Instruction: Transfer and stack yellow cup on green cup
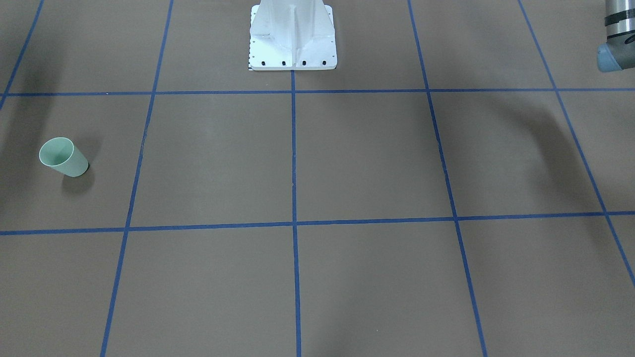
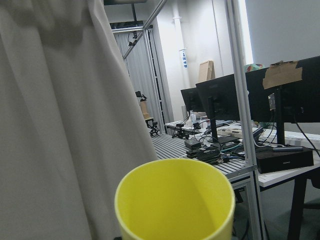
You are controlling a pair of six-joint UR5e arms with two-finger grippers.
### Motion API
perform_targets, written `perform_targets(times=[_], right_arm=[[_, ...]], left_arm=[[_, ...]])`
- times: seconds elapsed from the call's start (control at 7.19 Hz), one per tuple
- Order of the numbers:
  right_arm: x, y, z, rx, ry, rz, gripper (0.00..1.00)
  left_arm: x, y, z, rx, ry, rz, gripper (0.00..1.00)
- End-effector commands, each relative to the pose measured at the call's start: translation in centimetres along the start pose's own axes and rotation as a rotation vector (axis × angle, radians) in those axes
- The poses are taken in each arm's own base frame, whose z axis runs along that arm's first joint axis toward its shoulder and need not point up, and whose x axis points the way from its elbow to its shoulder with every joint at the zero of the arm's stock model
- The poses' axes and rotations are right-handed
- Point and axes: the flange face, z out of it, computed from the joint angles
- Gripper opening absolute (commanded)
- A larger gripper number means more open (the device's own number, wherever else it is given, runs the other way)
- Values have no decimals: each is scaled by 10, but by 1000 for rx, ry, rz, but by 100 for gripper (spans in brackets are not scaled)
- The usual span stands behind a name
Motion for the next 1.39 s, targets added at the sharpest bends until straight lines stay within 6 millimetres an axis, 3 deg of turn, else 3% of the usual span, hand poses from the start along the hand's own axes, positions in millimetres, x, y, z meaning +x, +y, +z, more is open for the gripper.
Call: perform_targets(times=[0.0,0.28,0.7,1.11,1.25], right_arm=[[-2,-5,-2,6,-1,42,100],[-2,-5,-2,5,-4,43,100],[-5,-5,-2,9,-36,43,100],[-7,-6,-2,10,-47,43,100],[-7,-6,-2,11,-51,41,100]], left_arm=[[20,-17,-13,30,115,-11,0],[40,-33,-27,60,207,-2,0],[76,-65,-63,57,399,-13,0],[107,-101,-119,30,689,-27,0],[112,-103,-133,-2,791,-23,0]])
